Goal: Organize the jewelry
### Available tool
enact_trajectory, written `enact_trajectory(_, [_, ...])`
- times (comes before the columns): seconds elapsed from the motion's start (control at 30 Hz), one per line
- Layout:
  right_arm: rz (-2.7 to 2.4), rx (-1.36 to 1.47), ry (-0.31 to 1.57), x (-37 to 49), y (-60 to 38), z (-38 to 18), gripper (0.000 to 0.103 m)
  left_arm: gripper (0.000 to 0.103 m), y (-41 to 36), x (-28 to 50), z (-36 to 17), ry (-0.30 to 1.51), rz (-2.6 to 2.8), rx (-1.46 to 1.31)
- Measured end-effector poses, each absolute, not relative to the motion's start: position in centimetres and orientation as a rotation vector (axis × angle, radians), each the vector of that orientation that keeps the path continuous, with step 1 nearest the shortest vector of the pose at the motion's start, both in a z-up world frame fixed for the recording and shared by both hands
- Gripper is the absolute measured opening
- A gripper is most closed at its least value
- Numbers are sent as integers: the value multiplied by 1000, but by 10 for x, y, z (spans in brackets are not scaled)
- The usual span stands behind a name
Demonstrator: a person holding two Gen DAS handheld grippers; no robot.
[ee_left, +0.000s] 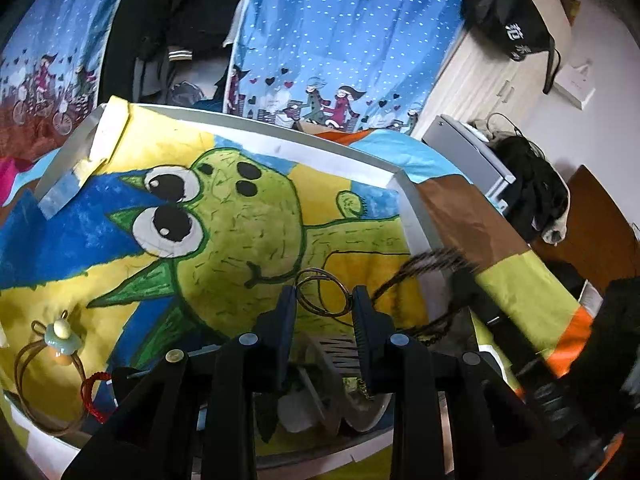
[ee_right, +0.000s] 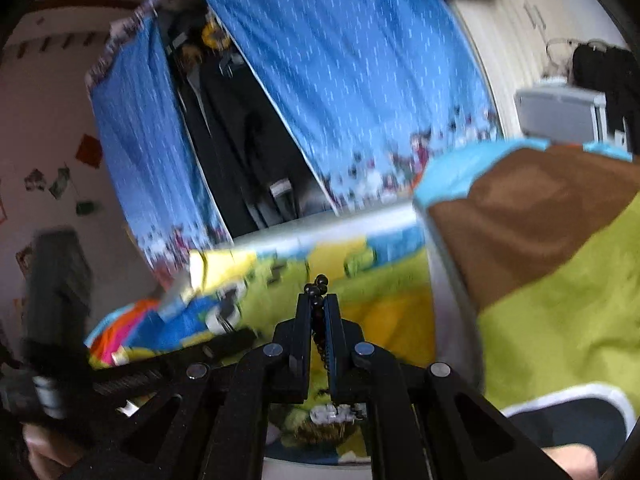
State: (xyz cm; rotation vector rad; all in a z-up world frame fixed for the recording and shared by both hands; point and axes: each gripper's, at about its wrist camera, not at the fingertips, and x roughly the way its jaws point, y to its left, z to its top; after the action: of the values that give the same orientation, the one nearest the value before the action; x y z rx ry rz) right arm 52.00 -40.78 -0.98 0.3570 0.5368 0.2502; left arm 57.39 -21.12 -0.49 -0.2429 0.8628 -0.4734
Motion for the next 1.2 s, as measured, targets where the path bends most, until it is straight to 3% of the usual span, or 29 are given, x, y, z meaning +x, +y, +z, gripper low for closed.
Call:
enact_trajectory(0.13, [209, 346, 620, 519, -404, -25, 8, 28, -209, 572, -3, 881, -452, -232])
enact_trajectory(0.2, [194, 350, 637, 514, -404, -28, 18, 50, -207, 568, 2, 882, -451, -234])
enact_trajectory(0.27, [176, 352, 638, 505, -406, -26, 40, 60, -201, 560, 10, 860, -456, -250])
enact_trajectory(0.4, [145, 329, 618, 484, -410, -12, 42, 63, -196, 546, 30, 841, -465, -264])
enact_trajectory(0.43, [134, 319, 607, 476, -412, -5, 48, 63, -194, 538, 37, 832, -467, -265])
enact_trajectory(0.53, [120, 296, 563, 453, -414, 13, 61, 76, -192, 514, 56, 783, -478, -255])
enact_trajectory(0.77, [116, 252, 452, 387, -413, 51, 93, 78, -181, 447, 91, 677, -470, -228])
enact_trajectory(0.9, [138, 258, 409, 352, -409, 66, 98, 96, -163, 396, 110, 570, -427, -203])
enact_trajectory(1.2, [160, 171, 336, 286, -377, 84, 103, 96, -126, 309, 120, 475, -321, -120])
